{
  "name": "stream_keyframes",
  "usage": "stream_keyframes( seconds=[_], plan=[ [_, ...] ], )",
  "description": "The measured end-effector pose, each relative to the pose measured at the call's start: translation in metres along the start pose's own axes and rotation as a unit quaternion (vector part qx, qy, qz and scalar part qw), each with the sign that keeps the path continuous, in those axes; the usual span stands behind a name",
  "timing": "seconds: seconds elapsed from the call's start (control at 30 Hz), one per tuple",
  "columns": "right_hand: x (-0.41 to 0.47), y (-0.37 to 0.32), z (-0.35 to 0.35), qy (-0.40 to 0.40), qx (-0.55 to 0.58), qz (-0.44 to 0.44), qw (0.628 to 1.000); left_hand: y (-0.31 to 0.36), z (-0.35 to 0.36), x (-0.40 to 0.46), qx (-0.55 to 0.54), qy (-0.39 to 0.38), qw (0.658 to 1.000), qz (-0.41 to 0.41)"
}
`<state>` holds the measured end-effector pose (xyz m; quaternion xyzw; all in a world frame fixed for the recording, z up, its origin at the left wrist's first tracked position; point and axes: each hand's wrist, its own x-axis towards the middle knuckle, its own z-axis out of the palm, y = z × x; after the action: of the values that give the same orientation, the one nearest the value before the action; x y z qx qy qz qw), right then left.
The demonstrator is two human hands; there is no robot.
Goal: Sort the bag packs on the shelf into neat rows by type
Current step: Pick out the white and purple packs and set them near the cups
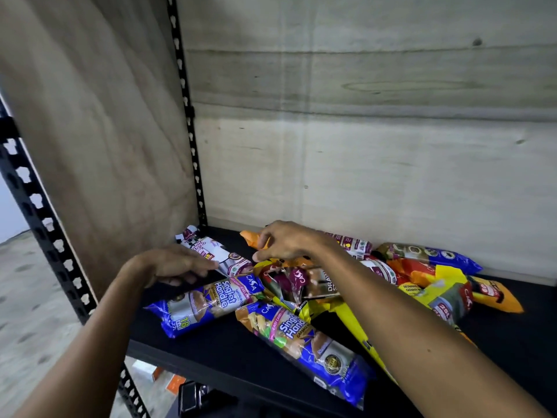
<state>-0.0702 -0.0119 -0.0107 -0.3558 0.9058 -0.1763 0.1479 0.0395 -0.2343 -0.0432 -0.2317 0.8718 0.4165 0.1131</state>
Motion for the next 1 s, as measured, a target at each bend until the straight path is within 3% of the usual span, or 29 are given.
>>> stream_keyframes(
  seconds=[0.27,0.37,0.53,0.8,1.0],
  plan=[
    [-0.005,0.059,-0.029,0.066,-0.051,0.074,0.994,0.021,0.017,0.057,-0.067,0.093,0.991,-0.071],
    [-0.002,0.078,-0.035,0.057,-0.095,0.113,0.987,0.023,0.021,0.073,-0.069,0.123,0.986,-0.092],
    [0.003,0.103,-0.041,0.016,-0.073,0.161,0.984,0.028,0.027,0.087,-0.028,0.142,0.984,-0.107],
    [0.007,0.114,-0.047,-0.015,-0.035,0.153,0.987,0.038,0.033,0.098,-0.031,0.143,0.982,-0.119],
    [0.008,0.118,-0.044,0.008,-0.019,0.147,0.989,0.028,0.030,0.109,-0.071,0.161,0.978,-0.112]
  ],
)
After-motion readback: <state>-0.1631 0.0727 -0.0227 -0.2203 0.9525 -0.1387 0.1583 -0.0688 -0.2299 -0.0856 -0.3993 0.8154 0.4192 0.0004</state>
